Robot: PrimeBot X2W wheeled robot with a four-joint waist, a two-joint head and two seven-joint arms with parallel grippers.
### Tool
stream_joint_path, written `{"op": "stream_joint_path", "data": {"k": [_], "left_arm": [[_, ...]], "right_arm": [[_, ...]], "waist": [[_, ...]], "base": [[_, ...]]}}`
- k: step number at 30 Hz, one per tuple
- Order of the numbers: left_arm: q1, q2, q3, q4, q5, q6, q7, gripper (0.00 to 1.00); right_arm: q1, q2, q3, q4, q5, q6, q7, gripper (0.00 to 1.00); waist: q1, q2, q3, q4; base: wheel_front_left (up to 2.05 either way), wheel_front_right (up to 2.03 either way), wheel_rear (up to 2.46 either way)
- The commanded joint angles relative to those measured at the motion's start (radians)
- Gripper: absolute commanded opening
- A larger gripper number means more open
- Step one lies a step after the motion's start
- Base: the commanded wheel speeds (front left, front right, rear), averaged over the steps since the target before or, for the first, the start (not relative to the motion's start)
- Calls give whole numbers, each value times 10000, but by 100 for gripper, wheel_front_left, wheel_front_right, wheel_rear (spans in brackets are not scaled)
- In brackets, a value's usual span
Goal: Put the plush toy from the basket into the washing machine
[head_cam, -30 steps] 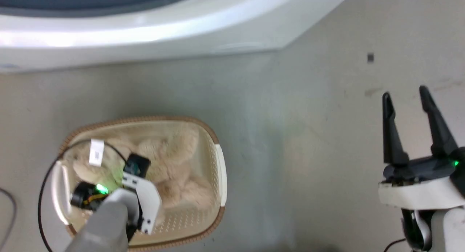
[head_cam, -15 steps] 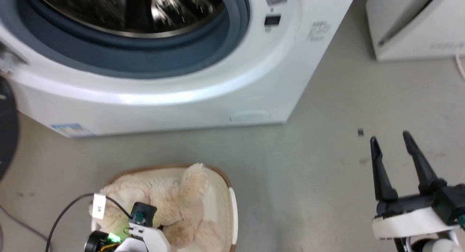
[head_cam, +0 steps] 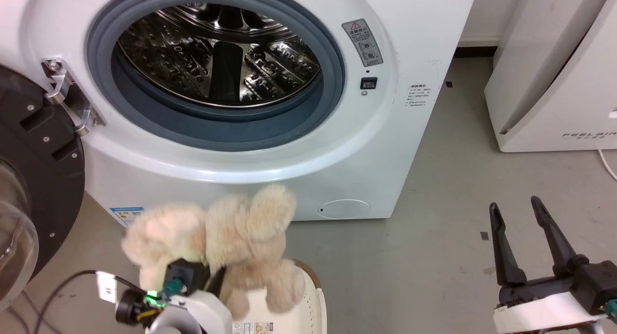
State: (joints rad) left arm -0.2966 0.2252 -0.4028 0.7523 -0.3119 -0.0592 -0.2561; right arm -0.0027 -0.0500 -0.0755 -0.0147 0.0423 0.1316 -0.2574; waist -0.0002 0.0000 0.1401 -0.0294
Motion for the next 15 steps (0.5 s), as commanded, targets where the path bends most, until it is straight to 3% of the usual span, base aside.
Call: {"op": "stream_joint_path", "data": {"k": [1, 8, 15], "left_arm": [[115, 88, 194, -644, 87, 120, -55, 0], [175, 449, 890, -3360, 566, 427, -56, 0], [-689, 745, 1465, -4726, 684, 492, -56, 0]], "right_arm": [[143, -3, -15, -23, 120, -9, -44, 100], [74, -3, 34, -144, 203, -9, -44, 100], [-292, -3, 170, -431, 291, -9, -44, 100]], "waist": [[2, 0, -31, -1], [2, 0, 255, -337], [2, 0, 1185, -888]], "base": [[0, 0, 0], [0, 0, 0], [0, 0, 0]]}}
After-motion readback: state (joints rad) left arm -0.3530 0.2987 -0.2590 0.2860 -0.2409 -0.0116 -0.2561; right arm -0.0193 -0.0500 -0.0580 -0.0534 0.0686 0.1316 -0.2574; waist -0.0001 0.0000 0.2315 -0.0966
